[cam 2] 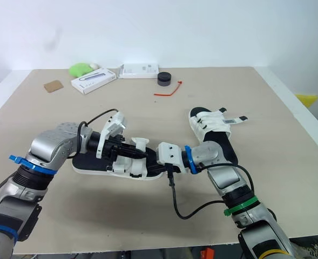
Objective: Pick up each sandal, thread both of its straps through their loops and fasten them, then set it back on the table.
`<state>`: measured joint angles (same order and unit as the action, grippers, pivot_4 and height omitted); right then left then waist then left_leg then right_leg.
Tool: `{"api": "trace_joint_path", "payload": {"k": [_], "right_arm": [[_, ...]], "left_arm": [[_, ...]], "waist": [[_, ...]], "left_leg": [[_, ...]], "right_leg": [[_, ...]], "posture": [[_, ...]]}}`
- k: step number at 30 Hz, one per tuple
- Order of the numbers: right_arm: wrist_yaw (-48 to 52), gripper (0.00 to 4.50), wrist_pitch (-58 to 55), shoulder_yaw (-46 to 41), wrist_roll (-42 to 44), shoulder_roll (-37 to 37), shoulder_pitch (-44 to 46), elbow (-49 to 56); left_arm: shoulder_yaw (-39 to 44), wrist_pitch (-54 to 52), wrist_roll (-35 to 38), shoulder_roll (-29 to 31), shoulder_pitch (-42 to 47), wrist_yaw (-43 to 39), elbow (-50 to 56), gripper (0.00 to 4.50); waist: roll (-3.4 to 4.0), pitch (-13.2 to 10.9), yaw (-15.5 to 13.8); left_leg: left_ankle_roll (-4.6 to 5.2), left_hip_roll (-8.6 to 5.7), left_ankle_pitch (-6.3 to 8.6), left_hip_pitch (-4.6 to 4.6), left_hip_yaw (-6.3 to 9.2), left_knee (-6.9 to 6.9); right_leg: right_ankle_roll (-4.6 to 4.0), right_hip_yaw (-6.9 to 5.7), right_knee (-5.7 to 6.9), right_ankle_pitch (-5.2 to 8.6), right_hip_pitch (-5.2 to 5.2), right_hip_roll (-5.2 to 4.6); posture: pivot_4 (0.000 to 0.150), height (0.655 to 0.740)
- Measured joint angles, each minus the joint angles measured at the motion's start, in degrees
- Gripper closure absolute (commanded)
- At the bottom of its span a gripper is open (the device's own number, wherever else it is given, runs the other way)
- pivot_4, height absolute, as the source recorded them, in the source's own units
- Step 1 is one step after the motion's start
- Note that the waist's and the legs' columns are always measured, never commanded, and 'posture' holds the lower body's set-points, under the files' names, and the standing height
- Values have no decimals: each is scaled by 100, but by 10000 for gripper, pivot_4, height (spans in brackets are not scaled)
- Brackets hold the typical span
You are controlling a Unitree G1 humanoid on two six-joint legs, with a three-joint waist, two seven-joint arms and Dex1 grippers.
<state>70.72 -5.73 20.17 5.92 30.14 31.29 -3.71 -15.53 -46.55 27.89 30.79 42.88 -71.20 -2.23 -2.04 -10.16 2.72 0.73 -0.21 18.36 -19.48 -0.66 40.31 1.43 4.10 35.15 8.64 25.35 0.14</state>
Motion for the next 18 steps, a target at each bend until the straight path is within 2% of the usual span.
{"api": "trace_joint_path", "payload": {"k": [10,18], "right_arm": [[1,45000,0,0,-1,-4,15,-27],[1,45000,-10,-1,0,-3,15,-26]], "left_arm": [[45,1104,-436,-270,53,94,-794,43814],[224,1414,-404,-357,51,-82,-830,43814]], "waist": [[0,0,0],[0,0,0]], "left_leg": [[1,-1,1,-1,-3,0],[2,0,1,-2,-2,0]], "right_leg": [[0,1,0,0,0,0],[0,0,0,0,0,0]], "posture": [[1500,7400],[1500,7400]]}}
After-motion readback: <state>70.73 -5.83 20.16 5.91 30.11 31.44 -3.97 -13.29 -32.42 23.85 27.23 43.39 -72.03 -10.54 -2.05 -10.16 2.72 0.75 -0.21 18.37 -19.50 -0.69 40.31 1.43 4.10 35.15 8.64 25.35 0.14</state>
